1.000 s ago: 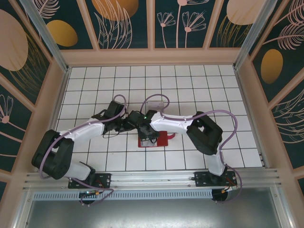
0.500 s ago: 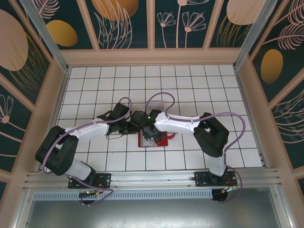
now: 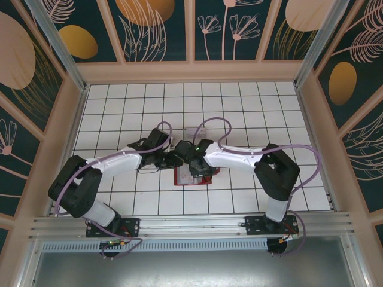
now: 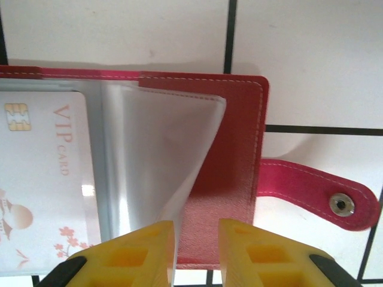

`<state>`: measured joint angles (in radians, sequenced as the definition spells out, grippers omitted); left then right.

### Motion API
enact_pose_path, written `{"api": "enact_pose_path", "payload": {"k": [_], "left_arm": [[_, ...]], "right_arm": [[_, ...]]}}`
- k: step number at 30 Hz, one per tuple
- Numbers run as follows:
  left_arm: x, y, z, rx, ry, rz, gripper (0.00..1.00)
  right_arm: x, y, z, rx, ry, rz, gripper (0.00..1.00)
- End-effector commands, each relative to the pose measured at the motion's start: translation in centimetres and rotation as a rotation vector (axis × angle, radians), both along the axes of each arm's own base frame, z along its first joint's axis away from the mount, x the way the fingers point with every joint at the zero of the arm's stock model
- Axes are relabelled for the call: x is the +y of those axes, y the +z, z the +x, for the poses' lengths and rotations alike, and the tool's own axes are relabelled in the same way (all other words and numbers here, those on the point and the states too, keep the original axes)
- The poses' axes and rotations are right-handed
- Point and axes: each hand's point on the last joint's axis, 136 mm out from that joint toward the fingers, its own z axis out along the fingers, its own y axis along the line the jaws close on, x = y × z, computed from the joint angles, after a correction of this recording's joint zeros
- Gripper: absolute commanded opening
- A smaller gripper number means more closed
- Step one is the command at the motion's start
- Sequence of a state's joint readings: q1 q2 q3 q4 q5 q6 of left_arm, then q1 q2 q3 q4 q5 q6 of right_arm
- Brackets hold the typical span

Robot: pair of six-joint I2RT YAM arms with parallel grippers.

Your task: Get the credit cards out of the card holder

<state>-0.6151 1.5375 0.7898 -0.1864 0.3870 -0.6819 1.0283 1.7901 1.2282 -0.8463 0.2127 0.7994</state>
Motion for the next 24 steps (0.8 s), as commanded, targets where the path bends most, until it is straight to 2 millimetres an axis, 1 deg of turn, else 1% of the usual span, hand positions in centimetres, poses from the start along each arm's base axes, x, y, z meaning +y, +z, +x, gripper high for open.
{"api": "enact_pose_path", "payload": {"k": [1,6,11,14,16,20,21,24], "left_arm": [[-0.9,0.5,0.1,0.012,-0.017,-0.016,0.27],[-1.1,0.5,0.2,0.011,-0.024,-0.013,0.27],[-0.5,-0.3,0.1,0.017,-0.012,0.022,0.27],[-0.2,-0.4,0.1,0.015,-0.005,0.034,0.27],[0.0,-0.5,0.0,0.013,-0.001,0.039,0.27],[0.3,-0.8,-0.3,0.023,0.006,0.045,0.27],[0.3,-0.8,-0.4,0.025,0.006,0.045,0.26],[0.3,-0.7,-0.7,0.029,0.006,0.041,0.27]], "right_arm": [[-1.8,1.0,0.2,-0.034,-0.055,-0.018,0.27],[-2.9,1.9,0.3,-0.042,-0.080,-0.001,0.29],[-4.0,3.0,0.9,-0.062,-0.107,0.008,0.29],[-3.9,3.9,1.3,-0.071,-0.108,0.040,0.29],[-2.9,4.3,1.5,-0.064,-0.094,0.107,0.29],[0.4,4.6,1.7,-0.018,-0.043,0.336,0.29],[1.3,4.6,1.5,0.009,-0.028,0.404,0.29],[3.4,4.8,1.3,0.047,0.021,0.560,0.29]]}}
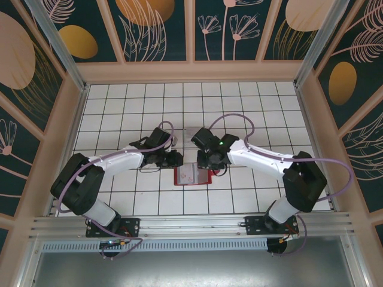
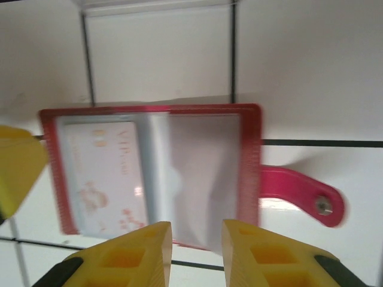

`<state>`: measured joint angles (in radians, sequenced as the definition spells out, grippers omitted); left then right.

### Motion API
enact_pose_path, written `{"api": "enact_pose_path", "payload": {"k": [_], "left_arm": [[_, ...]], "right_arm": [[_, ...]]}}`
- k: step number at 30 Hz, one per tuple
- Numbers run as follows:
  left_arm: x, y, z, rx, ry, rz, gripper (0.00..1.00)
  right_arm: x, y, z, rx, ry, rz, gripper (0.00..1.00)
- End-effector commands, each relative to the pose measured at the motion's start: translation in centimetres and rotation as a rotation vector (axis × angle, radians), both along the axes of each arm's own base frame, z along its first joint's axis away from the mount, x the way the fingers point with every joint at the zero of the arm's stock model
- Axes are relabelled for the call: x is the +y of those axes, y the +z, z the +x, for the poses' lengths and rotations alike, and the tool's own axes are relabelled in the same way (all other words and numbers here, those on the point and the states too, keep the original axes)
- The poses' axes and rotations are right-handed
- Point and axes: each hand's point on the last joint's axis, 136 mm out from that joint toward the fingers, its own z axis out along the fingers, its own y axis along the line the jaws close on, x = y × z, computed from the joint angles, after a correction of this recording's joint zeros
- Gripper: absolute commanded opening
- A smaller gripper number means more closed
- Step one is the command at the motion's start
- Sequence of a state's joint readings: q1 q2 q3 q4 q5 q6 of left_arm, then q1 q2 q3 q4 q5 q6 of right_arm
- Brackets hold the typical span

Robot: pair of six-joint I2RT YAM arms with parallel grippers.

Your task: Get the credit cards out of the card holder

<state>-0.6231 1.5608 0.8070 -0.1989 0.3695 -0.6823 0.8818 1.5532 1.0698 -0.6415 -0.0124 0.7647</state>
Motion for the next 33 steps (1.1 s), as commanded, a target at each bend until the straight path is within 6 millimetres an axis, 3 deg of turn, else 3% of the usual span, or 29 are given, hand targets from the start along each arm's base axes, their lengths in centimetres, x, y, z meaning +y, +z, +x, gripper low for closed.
{"api": "enact_pose_path", "payload": {"k": [1,10,20,33], "left_arm": [[0.5,-0.3,-1.0,0.026,0.005,0.016,0.27],[0.5,-0.5,-1.6,0.048,0.028,0.007,0.27],[-0.5,-1.4,-2.5,0.082,0.006,0.022,0.27],[0.5,-3.1,-2.9,0.119,0.009,0.099,0.24]], "right_arm": [[3.8,1.1,-0.3,0.020,0.099,0.250,0.29],[5.6,0.0,-0.6,0.049,0.157,0.431,0.28],[4.5,-2.8,-0.6,0.076,0.146,0.459,0.26],[4.2,-5.5,-1.1,0.112,0.154,0.450,0.24]]}}
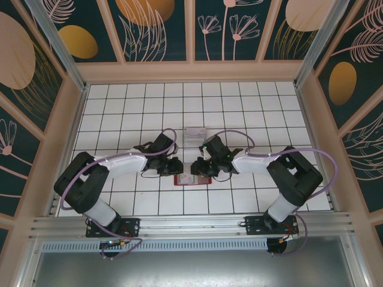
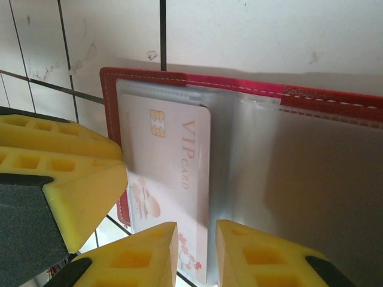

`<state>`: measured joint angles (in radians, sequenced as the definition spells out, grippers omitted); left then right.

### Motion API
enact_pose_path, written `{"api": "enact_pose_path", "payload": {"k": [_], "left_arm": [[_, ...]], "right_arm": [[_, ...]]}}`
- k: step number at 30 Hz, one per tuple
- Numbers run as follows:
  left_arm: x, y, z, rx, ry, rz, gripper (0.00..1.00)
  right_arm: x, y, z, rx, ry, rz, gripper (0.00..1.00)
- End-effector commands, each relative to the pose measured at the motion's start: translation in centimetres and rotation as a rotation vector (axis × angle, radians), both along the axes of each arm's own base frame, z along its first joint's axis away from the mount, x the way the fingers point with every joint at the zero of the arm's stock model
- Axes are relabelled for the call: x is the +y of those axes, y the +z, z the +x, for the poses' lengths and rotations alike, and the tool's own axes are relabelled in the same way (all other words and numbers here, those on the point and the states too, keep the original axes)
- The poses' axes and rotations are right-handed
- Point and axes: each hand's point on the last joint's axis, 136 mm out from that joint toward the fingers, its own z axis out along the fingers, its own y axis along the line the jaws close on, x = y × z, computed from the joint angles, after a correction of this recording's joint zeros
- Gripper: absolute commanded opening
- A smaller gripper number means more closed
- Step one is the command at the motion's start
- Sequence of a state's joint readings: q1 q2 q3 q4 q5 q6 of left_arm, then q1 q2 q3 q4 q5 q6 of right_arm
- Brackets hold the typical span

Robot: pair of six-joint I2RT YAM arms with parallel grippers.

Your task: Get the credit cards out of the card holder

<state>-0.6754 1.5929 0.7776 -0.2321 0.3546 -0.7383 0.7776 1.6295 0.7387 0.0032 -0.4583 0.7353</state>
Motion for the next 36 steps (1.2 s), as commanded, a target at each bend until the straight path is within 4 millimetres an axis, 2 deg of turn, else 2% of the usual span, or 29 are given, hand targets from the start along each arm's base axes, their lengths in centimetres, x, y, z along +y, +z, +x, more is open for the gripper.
{"api": "enact_pose_path", "payload": {"k": [1,7,16,24,36], "left_arm": [[0.5,-0.8,-0.2,0.024,0.009,0.047,0.23],[1.7,-1.9,-0.4,0.043,0.021,0.121,0.18],[1.9,-2.2,-0.6,0.054,0.021,0.135,0.16],[2.2,-2.5,-0.7,0.061,0.013,0.161,0.16],[2.4,-2.3,-0.5,0.054,0.007,0.181,0.16]], "right_arm": [[0.1,-0.5,0.1,-0.010,0.022,0.017,0.23],[0.1,-1.3,0.0,-0.001,0.028,0.010,0.20],[-0.2,-1.8,-0.2,0.005,0.024,-0.004,0.13],[-1.4,-2.2,-0.3,0.006,-0.004,-0.036,0.09],[-2.2,-1.7,-0.3,-0.003,-0.017,-0.052,0.05]]}}
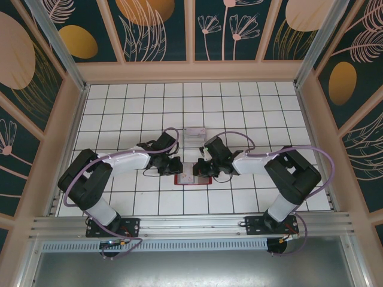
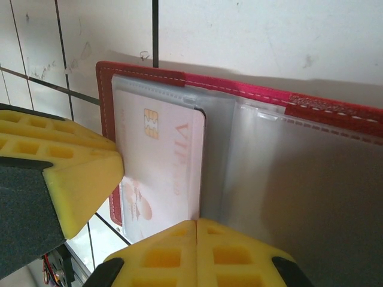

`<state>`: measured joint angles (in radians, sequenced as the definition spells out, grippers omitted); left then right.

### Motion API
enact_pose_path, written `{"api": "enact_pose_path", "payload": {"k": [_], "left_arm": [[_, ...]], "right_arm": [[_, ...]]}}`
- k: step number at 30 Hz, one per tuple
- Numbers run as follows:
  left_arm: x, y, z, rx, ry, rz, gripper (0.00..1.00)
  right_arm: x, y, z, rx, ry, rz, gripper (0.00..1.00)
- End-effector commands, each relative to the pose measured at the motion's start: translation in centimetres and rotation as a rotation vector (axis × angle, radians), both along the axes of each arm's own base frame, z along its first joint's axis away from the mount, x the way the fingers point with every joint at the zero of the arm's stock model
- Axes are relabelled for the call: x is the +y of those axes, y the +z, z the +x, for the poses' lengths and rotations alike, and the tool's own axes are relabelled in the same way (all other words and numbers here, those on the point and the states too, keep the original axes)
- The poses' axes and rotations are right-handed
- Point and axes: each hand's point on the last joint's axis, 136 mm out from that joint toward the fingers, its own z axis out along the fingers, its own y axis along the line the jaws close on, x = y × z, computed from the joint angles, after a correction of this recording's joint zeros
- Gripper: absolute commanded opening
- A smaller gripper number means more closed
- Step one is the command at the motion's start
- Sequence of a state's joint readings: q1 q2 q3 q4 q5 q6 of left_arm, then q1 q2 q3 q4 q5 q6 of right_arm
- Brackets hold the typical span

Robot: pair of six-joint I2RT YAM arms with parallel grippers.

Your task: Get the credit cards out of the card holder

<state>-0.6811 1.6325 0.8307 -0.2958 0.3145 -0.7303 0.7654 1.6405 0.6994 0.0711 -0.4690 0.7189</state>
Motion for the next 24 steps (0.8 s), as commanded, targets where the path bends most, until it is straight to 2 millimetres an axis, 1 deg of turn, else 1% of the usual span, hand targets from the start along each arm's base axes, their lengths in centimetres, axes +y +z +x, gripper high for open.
{"api": "enact_pose_path", "payload": {"k": [1,7,8,12,15,20,24], "left_arm": [[2.2,-1.8,-1.0,0.040,0.004,0.121,0.16],[2.3,-1.8,-1.0,0.041,0.004,0.125,0.16],[2.3,-1.9,-1.0,0.043,0.006,0.127,0.16],[2.2,-1.9,-1.0,0.045,0.004,0.124,0.16],[2.2,-1.8,-0.9,0.042,0.005,0.123,0.16],[2.2,-1.6,-0.9,0.040,0.005,0.120,0.17],[2.2,-1.4,-0.9,0.037,0.006,0.119,0.18]], "right_arm": [[-1.9,-0.9,-0.3,0.013,-0.027,-0.071,0.05],[-1.9,-0.2,-0.1,-0.006,-0.027,-0.071,0.05],[-1.7,0.0,0.0,-0.011,-0.026,-0.059,0.06],[-0.6,0.9,0.2,-0.022,-0.009,0.008,0.16],[-0.3,0.7,0.3,-0.017,-0.008,0.013,0.18],[-0.4,-0.1,0.4,-0.005,-0.009,-0.008,0.23],[-0.4,-0.4,0.6,0.000,-0.013,-0.026,0.24]]}}
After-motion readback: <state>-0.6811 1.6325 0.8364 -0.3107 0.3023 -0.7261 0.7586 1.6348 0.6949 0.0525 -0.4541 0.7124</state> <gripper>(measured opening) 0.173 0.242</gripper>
